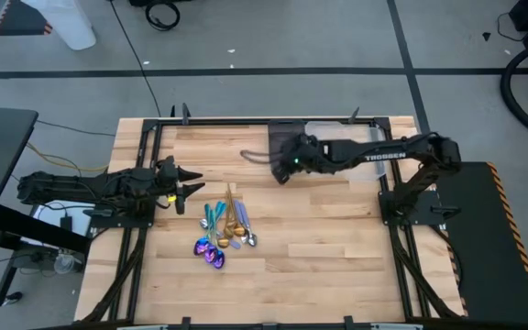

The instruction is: Sort silverware by color (type)

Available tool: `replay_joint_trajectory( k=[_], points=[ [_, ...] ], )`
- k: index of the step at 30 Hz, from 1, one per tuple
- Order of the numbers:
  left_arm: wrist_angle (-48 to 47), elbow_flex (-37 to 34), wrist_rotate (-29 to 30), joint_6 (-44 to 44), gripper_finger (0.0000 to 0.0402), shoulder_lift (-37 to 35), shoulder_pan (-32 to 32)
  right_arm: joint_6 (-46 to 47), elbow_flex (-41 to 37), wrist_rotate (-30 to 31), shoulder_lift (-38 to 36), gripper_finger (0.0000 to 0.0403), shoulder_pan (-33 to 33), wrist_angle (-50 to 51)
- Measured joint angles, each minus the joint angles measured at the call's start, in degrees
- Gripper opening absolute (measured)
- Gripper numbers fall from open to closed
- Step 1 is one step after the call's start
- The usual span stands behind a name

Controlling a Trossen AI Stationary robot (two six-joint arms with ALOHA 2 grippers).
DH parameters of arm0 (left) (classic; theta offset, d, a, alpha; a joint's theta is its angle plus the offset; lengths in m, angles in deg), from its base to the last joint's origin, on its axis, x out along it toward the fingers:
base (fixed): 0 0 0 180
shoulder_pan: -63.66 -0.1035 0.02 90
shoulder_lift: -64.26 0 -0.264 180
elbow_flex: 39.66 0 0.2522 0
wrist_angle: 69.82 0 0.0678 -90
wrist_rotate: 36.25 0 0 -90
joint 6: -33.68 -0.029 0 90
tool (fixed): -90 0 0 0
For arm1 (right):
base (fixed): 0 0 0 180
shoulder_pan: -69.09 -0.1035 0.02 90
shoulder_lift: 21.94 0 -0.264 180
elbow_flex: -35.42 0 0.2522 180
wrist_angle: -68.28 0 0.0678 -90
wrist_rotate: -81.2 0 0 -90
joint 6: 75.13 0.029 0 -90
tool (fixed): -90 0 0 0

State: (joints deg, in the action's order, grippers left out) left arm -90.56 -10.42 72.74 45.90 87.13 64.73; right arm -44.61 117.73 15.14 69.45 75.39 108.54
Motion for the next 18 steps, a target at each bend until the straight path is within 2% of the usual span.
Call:
replay_joint_trajectory(
  k=[12,18],
  points=[
    [1.78,0.04,2.16,-2.48,0.0156,0.00,-0.01,6.05,0.12,-0.06,9.08,0.0136,-7.48,-8.87],
    [2.51,0.04,3.61,-3.07,0.0156,-0.01,-0.01,6.93,6.10,-0.04,15.16,0.0136,-9.73,-6.34]
  ],
)
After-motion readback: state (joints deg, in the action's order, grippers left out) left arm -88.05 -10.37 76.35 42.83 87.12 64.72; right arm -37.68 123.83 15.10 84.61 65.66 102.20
